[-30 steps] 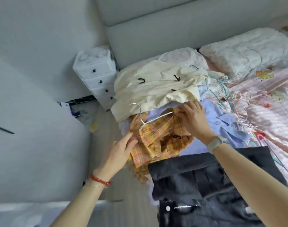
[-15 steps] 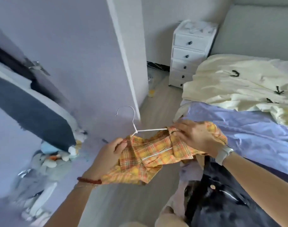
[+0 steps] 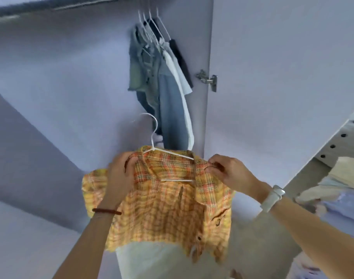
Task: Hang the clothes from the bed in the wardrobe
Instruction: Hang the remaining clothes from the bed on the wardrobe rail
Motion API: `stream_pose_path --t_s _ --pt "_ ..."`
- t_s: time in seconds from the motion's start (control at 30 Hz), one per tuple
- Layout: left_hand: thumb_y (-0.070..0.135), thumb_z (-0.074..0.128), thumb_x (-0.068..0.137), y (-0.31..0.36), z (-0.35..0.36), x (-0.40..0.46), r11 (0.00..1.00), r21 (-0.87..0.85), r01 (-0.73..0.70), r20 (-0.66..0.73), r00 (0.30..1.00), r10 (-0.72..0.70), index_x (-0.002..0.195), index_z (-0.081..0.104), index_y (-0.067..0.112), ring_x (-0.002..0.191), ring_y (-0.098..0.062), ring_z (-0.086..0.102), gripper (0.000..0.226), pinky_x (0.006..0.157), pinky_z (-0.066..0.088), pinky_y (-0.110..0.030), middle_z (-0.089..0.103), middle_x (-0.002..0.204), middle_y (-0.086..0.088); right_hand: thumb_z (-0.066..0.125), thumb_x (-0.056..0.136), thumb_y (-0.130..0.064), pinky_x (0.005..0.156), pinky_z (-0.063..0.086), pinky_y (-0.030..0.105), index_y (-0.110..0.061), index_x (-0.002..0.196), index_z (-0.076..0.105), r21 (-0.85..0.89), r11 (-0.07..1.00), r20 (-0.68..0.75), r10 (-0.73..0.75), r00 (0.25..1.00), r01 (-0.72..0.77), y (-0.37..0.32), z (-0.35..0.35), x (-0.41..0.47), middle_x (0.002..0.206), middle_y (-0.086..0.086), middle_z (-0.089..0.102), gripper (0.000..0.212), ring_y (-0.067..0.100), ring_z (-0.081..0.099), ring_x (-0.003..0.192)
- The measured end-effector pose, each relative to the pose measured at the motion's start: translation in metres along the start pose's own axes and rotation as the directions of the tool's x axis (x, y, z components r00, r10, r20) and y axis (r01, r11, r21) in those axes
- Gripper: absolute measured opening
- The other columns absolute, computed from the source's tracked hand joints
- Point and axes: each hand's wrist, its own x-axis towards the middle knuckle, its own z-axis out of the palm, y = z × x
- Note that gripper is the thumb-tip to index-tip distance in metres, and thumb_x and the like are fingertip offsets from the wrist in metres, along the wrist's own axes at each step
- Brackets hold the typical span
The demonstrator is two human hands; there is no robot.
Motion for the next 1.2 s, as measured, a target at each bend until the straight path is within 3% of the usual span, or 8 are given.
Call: stream_pose_path --t_s 0.17,0.33,0.43,0.57,0.7,0.87,1.07,1.2 --pt "0.011 0.051 0.093 -0.031 -0.052 0.059 0.997 0.056 0.045 -0.191 0.981 -0.034 0.094 0.063 0.002 0.089 -0.027 0.053 0.016 0.076 0.035 -0.027 0.061 0.091 -0.01 0.059 0.088 -0.028 0.058 0.031 0.017 -0.012 0.097 0.06 -0.024 0.975 -0.1 -0.22 0.97 0.219 -0.053 0.004 0.078 0.064 -0.017 0.05 0.019 0.011 0.051 0.054" --pt "0.016 0.052 0.093 -0.044 -0.084 0.121 0.958 0.223 0.178 -0.329 0.939 -0.098 0.109 0.063 0.006 0.11 -0.036 0.049 0.022 0.095 0.032 -0.036 0.059 0.113 -0.017 0.062 0.086 -0.028 0.054 0.03 0.021 -0.008 0.088 0.062 0.035 0.963 -0.241 -0.25 0.938 0.266 -0.095 0.011 0.157 0.047 -0.011 0.043 0.02 0.016 0.047 0.047" --pt "0.018 0.051 0.091 -0.03 -0.094 0.153 0.947 0.25 0.199 -0.432 0.899 -0.075 0.123 0.053 0.01 0.12 -0.036 0.04 0.033 0.099 0.031 -0.046 0.05 0.126 -0.016 0.064 0.085 -0.028 0.056 0.033 0.024 -0.008 0.087 0.06 0.115 0.968 -0.33 -0.176 0.927 0.225 -0.107 0.018 0.204 0.049 -0.014 0.042 0.021 0.013 0.046 0.051" --pt "0.014 0.051 0.083 0.009 -0.1 0.197 0.874 0.486 -0.003 -0.502 0.817 0.283 0.12 0.056 0.007 0.118 -0.039 0.043 0.038 0.092 0.035 -0.05 0.051 0.125 -0.02 0.061 0.087 -0.028 0.056 0.041 0.029 -0.01 0.086 0.055 0.29 0.946 -0.41 -0.017 0.912 0.148 -0.106 0.023 0.267 0.059 -0.006 0.055 0.018 0.015 0.052 0.055" --pt "0.015 0.053 0.082 0.04 -0.098 0.249 0.729 0.678 -0.092 -0.447 0.735 0.509 0.128 0.053 0.011 0.131 -0.037 0.031 0.046 0.104 0.025 -0.051 0.042 0.139 -0.02 0.058 0.089 -0.023 0.048 0.04 0.032 -0.005 0.087 0.054 0.376 0.919 -0.5 0.096 0.861 0.117 -0.103 0.015 0.334 0.058 -0.005 0.051 0.018 0.014 0.046 0.045" --pt "0.02 0.057 0.08 0.048 -0.085 0.3 0.658 0.753 0.017 -0.45 0.743 0.495 0.142 0.033 0.017 0.137 -0.038 0.006 0.067 0.109 0.008 -0.06 0.024 0.149 -0.021 0.054 0.092 -0.018 0.053 0.043 0.035 -0.001 0.093 0.054 0.393 0.915 -0.557 0.157 0.816 0.092 -0.102 -0.005 0.403 0.066 0.009 0.058 0.018 0.024 0.05 0.054" --pt "0.02 0.062 0.077 0.032 -0.079 0.315 0.562 0.822 0.094 -0.467 0.675 0.571 0.143 0.027 0.019 0.137 -0.034 0.009 0.075 0.107 0.011 -0.061 0.017 0.148 -0.013 0.047 0.092 -0.013 0.067 0.045 0.041 0.002 0.103 0.05 0.408 0.912 -0.492 0.259 0.831 -0.043 -0.102 -0.004 0.444 0.091 0.025 0.063 0.019 0.04 0.059 0.084" --pt "0.02 0.063 0.075 0.03 -0.078 0.316 0.542 0.834 0.103 -0.458 0.677 0.576 0.143 0.027 0.019 0.137 -0.035 0.009 0.077 0.107 0.01 -0.061 0.021 0.148 -0.015 0.046 0.092 -0.014 0.063 0.046 0.043 -0.001 0.101 0.048 0.422 0.901 -0.427 0.292 0.856 -0.097 -0.094 0.006 0.439 0.085 0.024 0.063 0.016 0.041 0.06 0.078"
